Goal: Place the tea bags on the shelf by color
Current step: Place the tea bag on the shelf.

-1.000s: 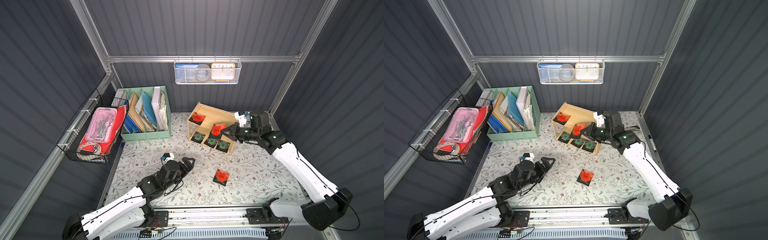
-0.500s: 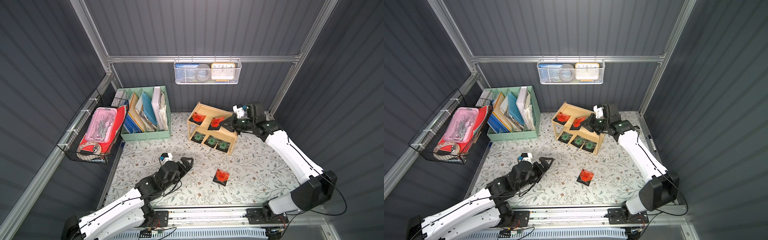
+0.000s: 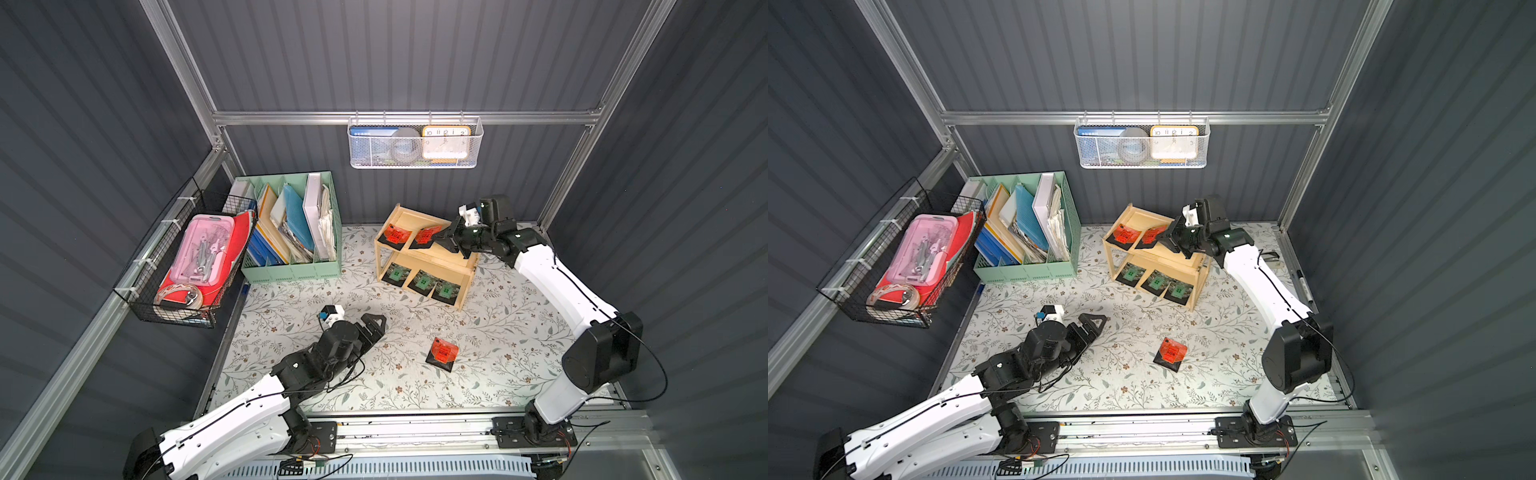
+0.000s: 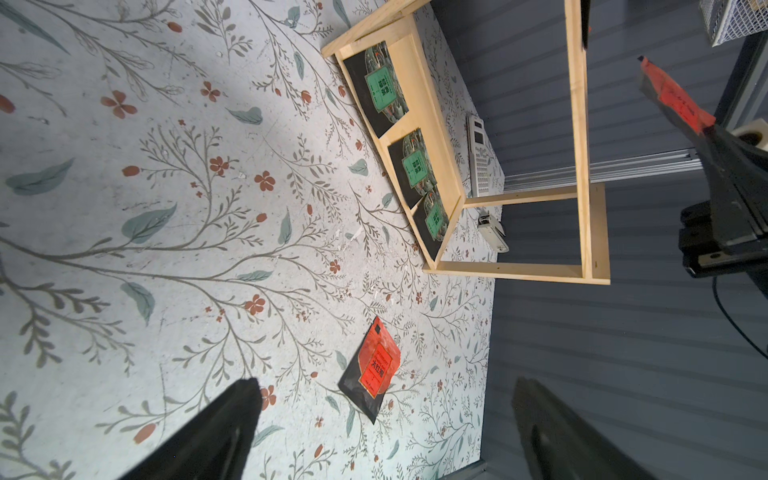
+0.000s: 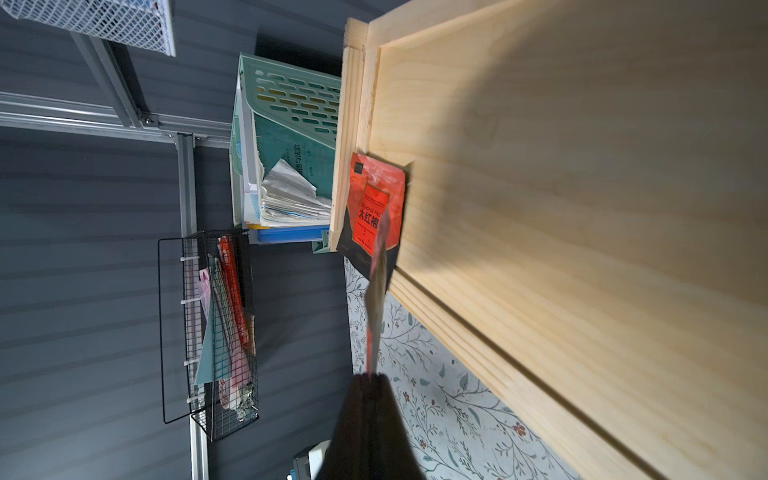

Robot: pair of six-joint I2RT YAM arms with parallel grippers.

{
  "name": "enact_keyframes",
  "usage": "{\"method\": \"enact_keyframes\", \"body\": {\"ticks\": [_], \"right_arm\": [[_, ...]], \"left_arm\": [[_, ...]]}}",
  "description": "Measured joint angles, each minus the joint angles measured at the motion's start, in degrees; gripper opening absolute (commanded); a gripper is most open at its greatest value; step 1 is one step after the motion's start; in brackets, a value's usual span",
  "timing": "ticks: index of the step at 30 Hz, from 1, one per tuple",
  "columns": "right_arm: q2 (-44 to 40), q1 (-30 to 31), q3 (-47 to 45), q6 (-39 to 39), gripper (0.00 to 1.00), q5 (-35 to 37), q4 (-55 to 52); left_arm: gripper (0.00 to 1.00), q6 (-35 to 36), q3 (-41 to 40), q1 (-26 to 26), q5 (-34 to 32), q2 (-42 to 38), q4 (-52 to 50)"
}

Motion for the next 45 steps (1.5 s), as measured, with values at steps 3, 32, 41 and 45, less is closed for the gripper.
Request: {"method": "enact_keyframes", "body": {"ticks": [3, 32, 41, 45], "right_arm": [[1.4, -0.1, 0.9, 0.7, 0.00, 0.0, 0.5], [5.9, -1.0, 1.6, 4.2, 0.00, -1.0, 0.8], [6.3, -1.7, 1.6, 4.5, 0.15, -2.3, 0.5], [6.3, -1.8, 1.6, 4.6, 0.23, -2.6, 0.2]], "left_arm": [[1.00, 0.0, 0.0, 0.0, 0.0, 0.0, -0.2], [1.00, 0.0, 0.0, 0.0, -2.2, -1.0, -2.3], [1.00, 0.0, 0.0, 0.0, -2.2, -1.2, -2.3], [1.00, 0.0, 0.0, 0.0, -2.2, -1.2, -2.3]]}}
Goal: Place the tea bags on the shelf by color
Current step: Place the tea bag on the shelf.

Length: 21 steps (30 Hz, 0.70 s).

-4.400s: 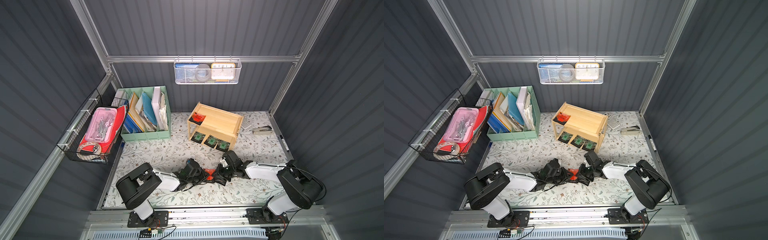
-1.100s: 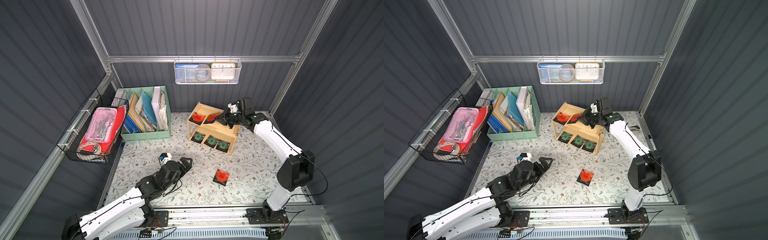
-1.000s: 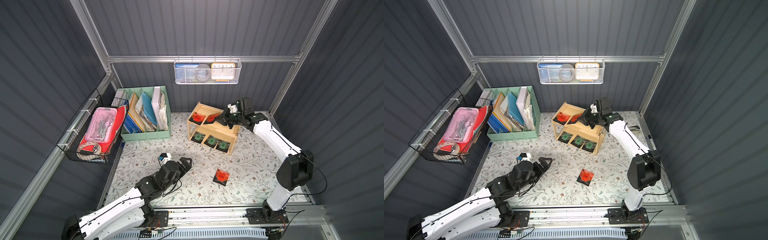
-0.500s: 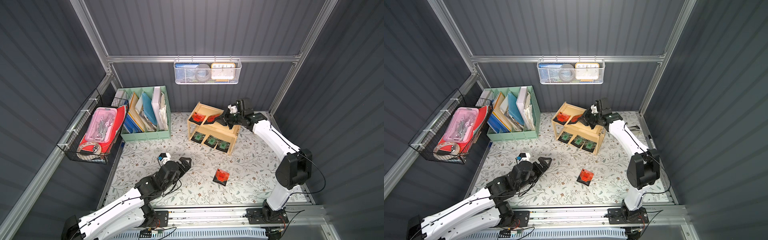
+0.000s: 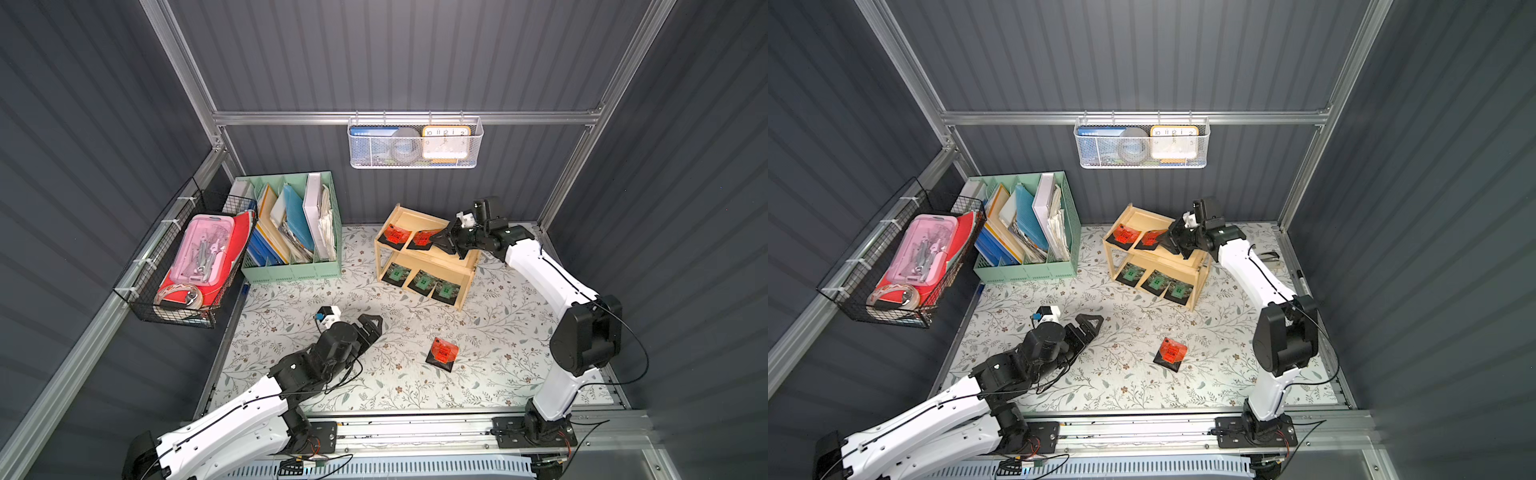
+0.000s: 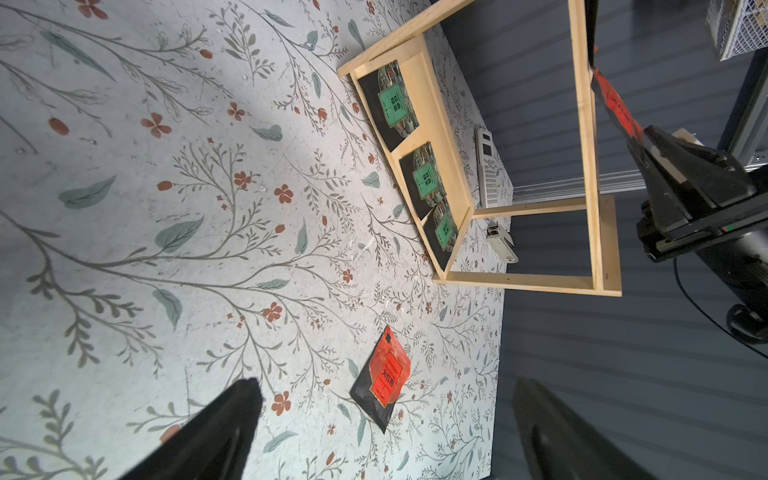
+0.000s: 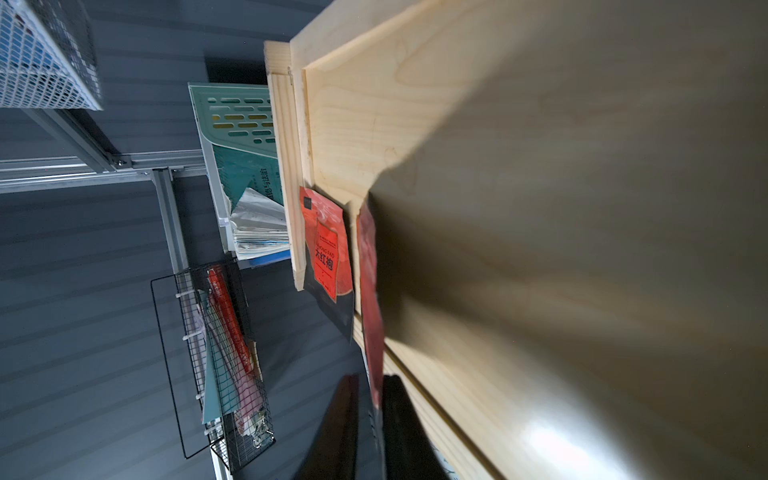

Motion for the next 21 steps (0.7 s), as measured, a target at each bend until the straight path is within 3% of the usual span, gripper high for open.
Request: {"method": "enact_keyframes", "body": {"ticks": [21], "right_arm": [[0.0, -0.4, 0.3, -1.1, 0.34, 0.8, -5.0]], "left_arm": [[1.00, 0.0, 0.0, 0.0, 0.0, 0.0, 0.0]]}}
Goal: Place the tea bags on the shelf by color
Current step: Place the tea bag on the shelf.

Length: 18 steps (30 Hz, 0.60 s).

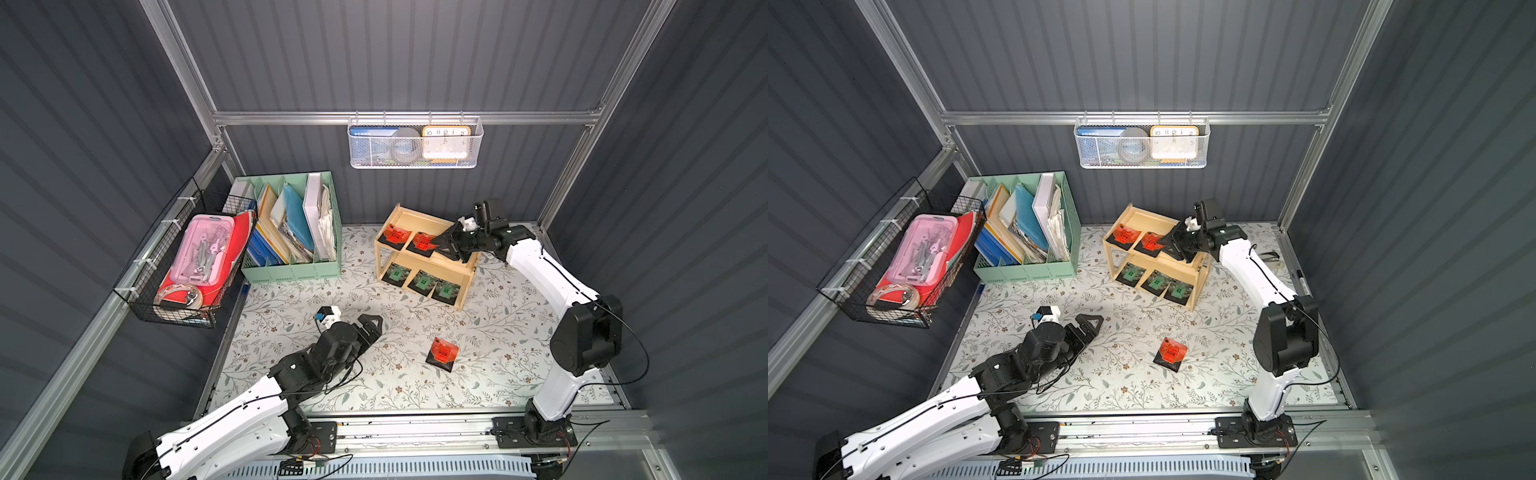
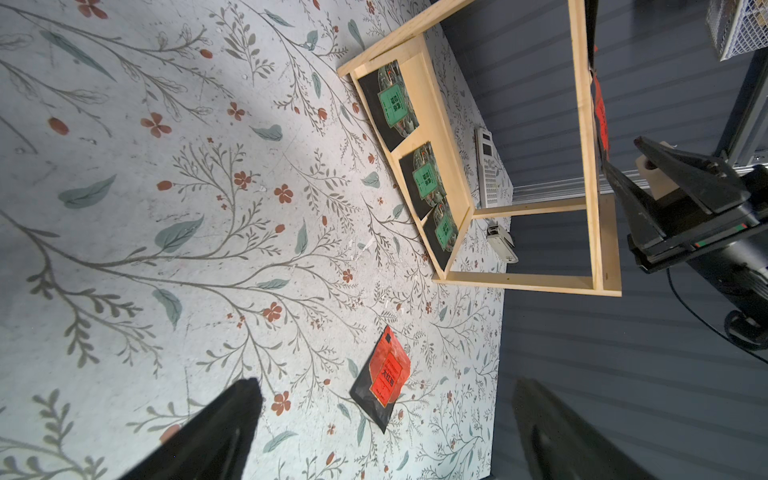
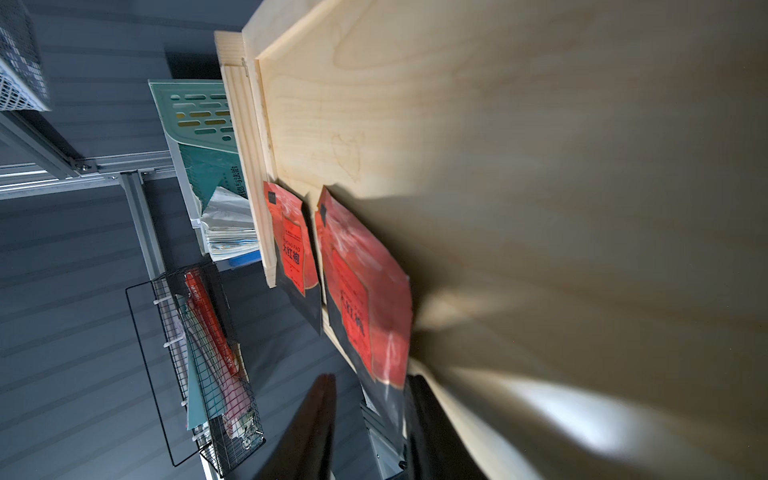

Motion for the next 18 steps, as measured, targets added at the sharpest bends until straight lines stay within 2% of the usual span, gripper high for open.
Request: {"method": "enact_keyframes", "body": {"ticks": [18], "right_arm": [[-2.1, -0.9, 0.6, -2.3, 0.38, 2.0, -3.5]], "left_arm": [[1.00, 0.7, 0.0, 0.0, 0.8, 1.2, 1.4]]}}
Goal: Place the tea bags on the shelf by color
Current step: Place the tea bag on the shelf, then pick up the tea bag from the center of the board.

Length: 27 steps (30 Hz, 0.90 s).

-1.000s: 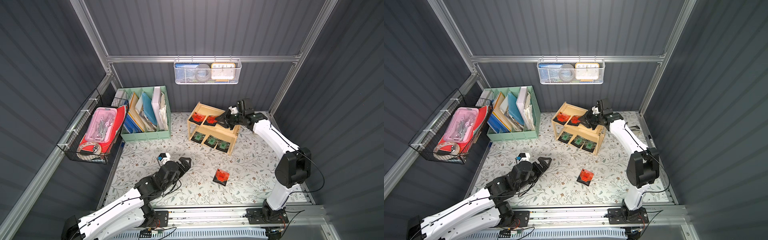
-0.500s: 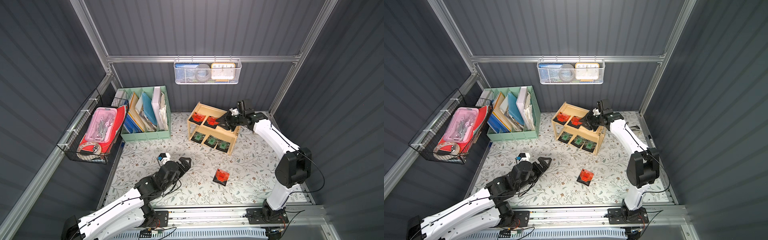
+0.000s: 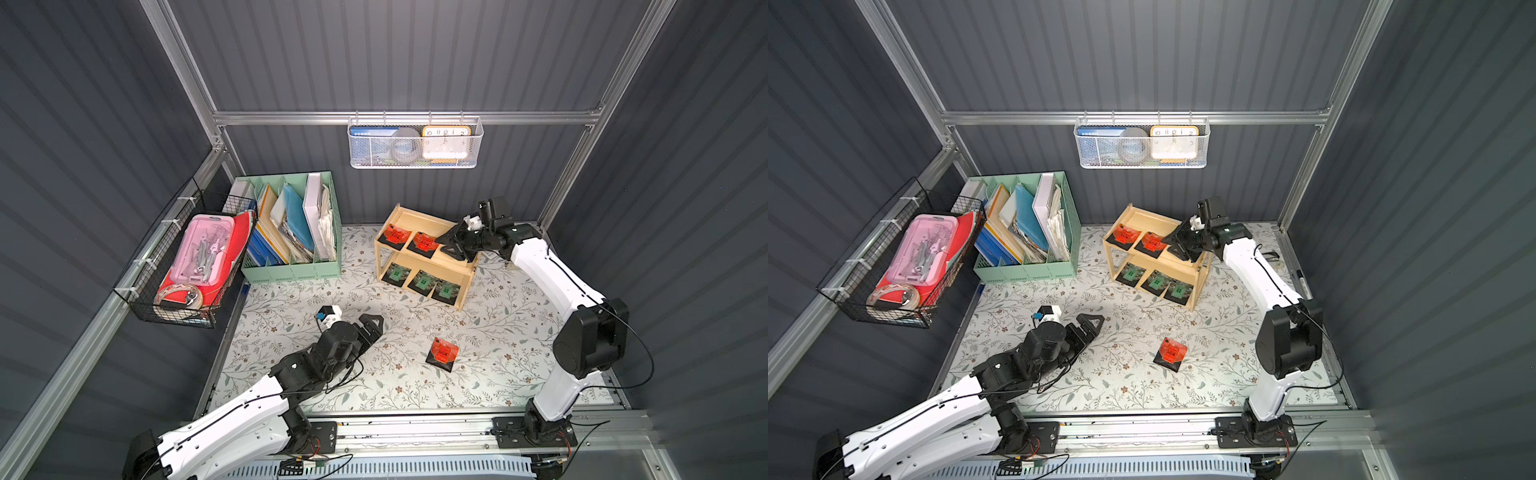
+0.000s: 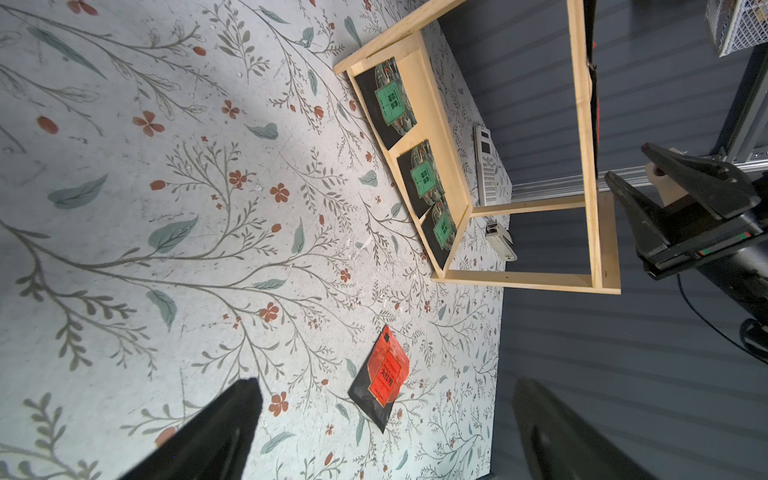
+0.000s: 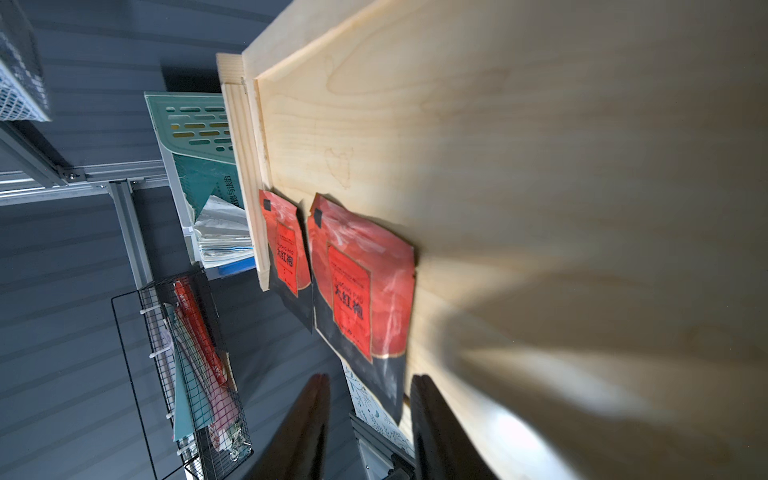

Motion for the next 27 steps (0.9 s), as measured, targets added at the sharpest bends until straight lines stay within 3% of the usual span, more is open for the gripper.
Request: {"method": "enact_keyframes", "body": {"ticks": [10, 27], "right_arm": [[-12.6, 0.0, -3.2, -4.3, 0.38, 0.4, -4.5], [-46.3, 0.0, -32.8, -8.3, 0.38, 2.3, -12.6]], "left_arm": [[1.00, 6.5, 3.0, 0.0, 5.0, 9.7, 6.8], [1.00, 11.3, 3.1, -1.1, 16.6, 23.3, 21.0]]}}
